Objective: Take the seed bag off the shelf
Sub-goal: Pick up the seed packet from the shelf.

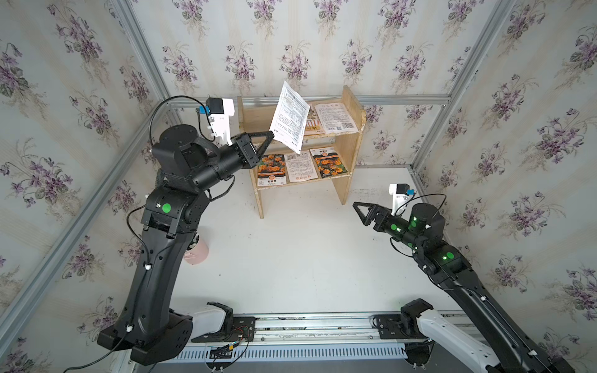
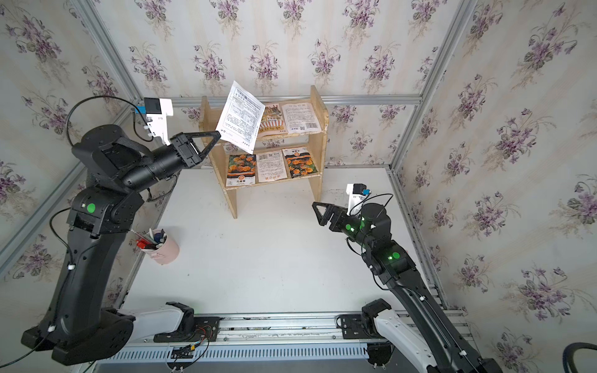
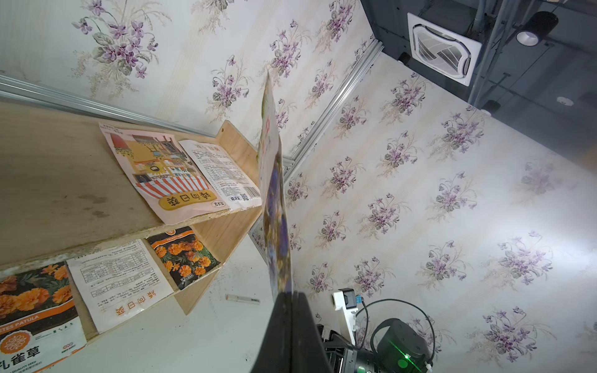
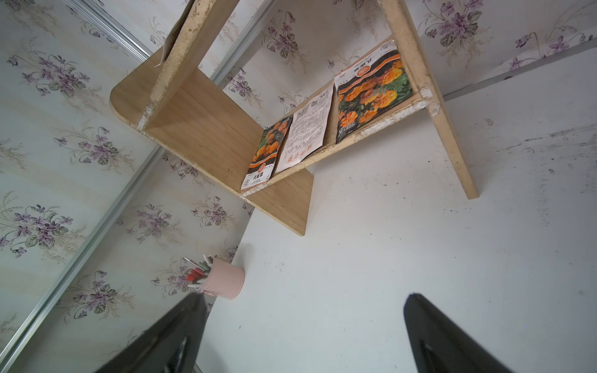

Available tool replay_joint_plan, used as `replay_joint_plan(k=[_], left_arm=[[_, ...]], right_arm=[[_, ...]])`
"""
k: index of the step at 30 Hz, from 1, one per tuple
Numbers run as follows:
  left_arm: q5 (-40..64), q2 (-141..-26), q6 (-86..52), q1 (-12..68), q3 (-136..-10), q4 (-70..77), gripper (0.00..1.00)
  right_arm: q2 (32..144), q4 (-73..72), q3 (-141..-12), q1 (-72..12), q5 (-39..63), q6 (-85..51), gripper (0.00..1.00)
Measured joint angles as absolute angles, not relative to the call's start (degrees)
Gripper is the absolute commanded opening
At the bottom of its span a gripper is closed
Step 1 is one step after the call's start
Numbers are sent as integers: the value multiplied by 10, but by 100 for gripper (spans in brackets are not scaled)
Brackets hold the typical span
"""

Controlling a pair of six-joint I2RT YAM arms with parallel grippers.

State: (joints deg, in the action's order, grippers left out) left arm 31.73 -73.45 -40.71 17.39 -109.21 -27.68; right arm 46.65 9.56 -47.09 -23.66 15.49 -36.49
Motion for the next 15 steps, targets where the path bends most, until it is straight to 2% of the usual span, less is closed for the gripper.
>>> replay_joint_plan(k=[6,11,15], left_arm=[[338,-714,-394,188,-1066,-277,0],[364,-683,-379,196,-1027,-275,0],[383,-659,-370,199,-992,-270,0]], right_arm=[[493,33,-467,-236,183,-396,80],[531,-62,-467,-234,237,-457,56],[552,-144,-467,-234,279,-502,45]])
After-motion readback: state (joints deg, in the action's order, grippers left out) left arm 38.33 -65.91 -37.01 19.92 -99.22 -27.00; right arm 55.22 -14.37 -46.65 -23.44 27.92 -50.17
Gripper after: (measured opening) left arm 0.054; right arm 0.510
